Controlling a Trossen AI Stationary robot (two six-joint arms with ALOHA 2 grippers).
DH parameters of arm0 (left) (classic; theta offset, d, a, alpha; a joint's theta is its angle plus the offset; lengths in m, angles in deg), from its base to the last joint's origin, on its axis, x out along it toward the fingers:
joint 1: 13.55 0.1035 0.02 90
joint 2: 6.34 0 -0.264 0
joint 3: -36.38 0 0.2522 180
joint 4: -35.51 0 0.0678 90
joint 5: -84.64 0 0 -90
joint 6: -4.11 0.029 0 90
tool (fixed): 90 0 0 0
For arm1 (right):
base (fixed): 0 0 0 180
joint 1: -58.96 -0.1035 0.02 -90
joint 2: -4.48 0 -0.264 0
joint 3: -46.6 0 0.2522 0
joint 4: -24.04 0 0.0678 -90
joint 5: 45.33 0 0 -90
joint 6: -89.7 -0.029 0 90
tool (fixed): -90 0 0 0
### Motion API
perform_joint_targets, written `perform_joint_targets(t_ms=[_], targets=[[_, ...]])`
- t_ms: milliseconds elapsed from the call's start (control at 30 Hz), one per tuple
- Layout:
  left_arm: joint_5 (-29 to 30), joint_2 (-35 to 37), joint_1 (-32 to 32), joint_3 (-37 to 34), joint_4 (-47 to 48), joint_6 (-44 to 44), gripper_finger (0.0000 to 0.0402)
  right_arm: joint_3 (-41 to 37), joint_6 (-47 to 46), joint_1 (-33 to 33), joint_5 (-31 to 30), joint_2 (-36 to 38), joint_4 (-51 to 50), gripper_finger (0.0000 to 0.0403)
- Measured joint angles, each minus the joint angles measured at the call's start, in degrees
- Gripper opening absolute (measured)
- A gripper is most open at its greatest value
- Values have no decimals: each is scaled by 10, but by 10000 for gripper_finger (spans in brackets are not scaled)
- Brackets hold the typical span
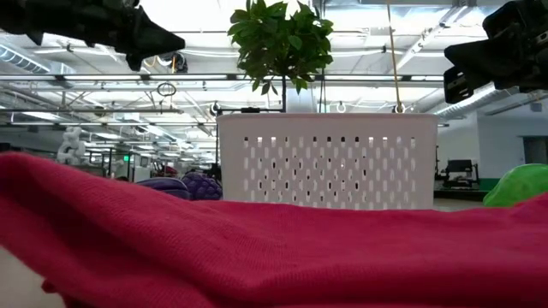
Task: Pick and placing Produce into tupperware
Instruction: Put the violet grapes into the white bin
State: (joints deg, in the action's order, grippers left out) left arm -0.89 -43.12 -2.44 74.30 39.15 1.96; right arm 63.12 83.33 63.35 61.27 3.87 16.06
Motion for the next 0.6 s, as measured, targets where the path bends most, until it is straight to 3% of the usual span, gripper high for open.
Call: perform_joint_targets(t_ms=[267, 433, 600], targets=[[-20, -79, 1, 98, 87, 11, 30, 0, 0, 0, 0, 0, 0, 0], [-26, -143, 1, 156, 189, 30, 30, 0, 0, 0, 0, 0, 0, 0], [-45, -200, 1, 184, 201, 57, 30, 0, 0, 0, 0, 0, 0, 0]])
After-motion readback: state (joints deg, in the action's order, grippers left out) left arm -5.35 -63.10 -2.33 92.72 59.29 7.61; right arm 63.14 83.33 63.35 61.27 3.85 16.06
